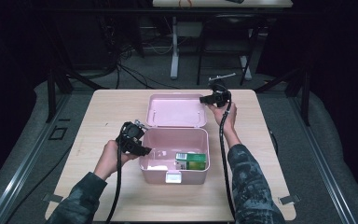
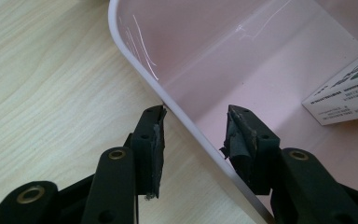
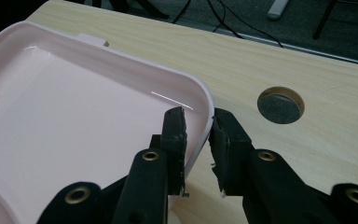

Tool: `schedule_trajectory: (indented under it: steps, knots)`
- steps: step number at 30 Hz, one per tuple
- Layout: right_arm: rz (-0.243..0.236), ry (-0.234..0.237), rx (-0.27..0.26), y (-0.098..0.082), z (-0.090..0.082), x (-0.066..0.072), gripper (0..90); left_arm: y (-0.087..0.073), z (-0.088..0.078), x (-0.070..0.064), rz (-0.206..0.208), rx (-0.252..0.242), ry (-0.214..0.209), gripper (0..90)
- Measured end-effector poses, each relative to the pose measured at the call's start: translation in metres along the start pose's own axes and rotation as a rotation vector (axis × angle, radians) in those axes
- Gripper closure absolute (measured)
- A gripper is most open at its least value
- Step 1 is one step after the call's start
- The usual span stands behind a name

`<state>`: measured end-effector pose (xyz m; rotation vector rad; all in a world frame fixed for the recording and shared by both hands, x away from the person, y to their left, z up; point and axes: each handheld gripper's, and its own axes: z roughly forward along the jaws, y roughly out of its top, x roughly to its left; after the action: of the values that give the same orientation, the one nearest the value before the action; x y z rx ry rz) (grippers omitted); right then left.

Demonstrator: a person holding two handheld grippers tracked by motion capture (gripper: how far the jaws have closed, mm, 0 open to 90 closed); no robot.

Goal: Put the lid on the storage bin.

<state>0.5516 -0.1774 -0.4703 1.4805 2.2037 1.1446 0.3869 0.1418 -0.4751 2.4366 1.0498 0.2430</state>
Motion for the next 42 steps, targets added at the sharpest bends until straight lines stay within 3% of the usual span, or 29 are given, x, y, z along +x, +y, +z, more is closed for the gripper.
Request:
schedule_trajectory:
  steps: [26,42]
  knots:
    - [0.010,0.030,-0.097,0.008,-0.026,0.003,79.9,0.000,0.001,-0.001,-0.001,-0.007,0.016,57.8]
    - [-0.019,0.044,-0.158,0.013,-0.048,0.009,82.2,0.000,0.002,-0.002,-0.021,-0.022,0.036,59.2]
